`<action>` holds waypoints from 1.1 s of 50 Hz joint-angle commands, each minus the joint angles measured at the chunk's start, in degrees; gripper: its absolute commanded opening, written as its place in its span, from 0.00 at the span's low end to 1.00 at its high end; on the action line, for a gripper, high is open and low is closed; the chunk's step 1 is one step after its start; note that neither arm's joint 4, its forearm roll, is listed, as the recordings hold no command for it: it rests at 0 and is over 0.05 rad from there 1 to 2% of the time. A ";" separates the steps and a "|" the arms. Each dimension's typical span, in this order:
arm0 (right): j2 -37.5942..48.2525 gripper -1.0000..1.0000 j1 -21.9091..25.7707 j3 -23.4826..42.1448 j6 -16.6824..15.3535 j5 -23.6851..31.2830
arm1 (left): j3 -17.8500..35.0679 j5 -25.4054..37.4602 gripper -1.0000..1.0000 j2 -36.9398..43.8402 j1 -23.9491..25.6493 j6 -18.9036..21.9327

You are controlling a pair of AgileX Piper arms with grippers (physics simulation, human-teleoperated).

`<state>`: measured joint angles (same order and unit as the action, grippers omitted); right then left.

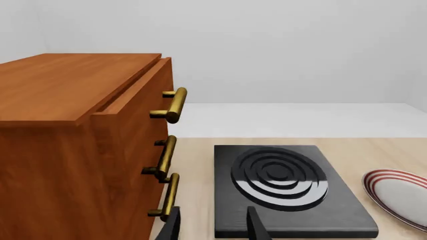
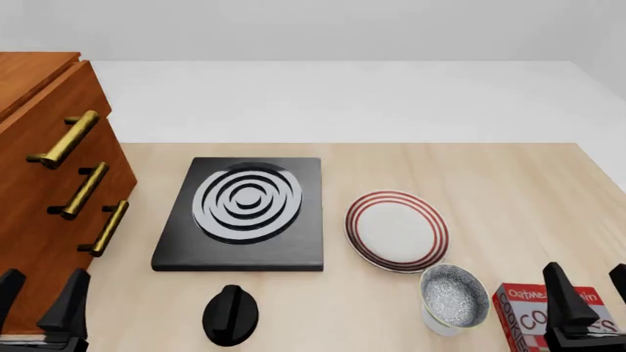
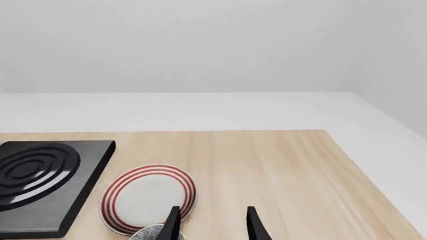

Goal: Pick the akita bowl on the ramekin and place it on the plate.

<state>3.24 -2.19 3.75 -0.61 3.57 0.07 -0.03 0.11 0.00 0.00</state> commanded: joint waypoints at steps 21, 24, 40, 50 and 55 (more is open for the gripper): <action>0.11 1.00 5.79 4.17 -0.32 2.35 | 0.19 -0.10 1.00 0.34 0.00 -0.01; 1.97 1.00 6.71 6.07 -0.76 2.90 | 0.19 -0.10 1.00 0.35 0.01 0.00; 7.69 1.00 14.63 13.75 -2.76 10.69 | 0.19 -0.10 1.00 0.34 0.01 0.01; 12.83 1.00 19.47 17.44 -4.64 16.22 | 0.19 -0.10 1.00 0.35 0.01 0.01; 13.39 1.00 20.77 18.02 -5.02 19.15 | 0.19 -0.10 1.00 0.35 -0.01 0.00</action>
<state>13.75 14.87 18.94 -4.40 17.15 0.26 -0.13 0.46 0.00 0.00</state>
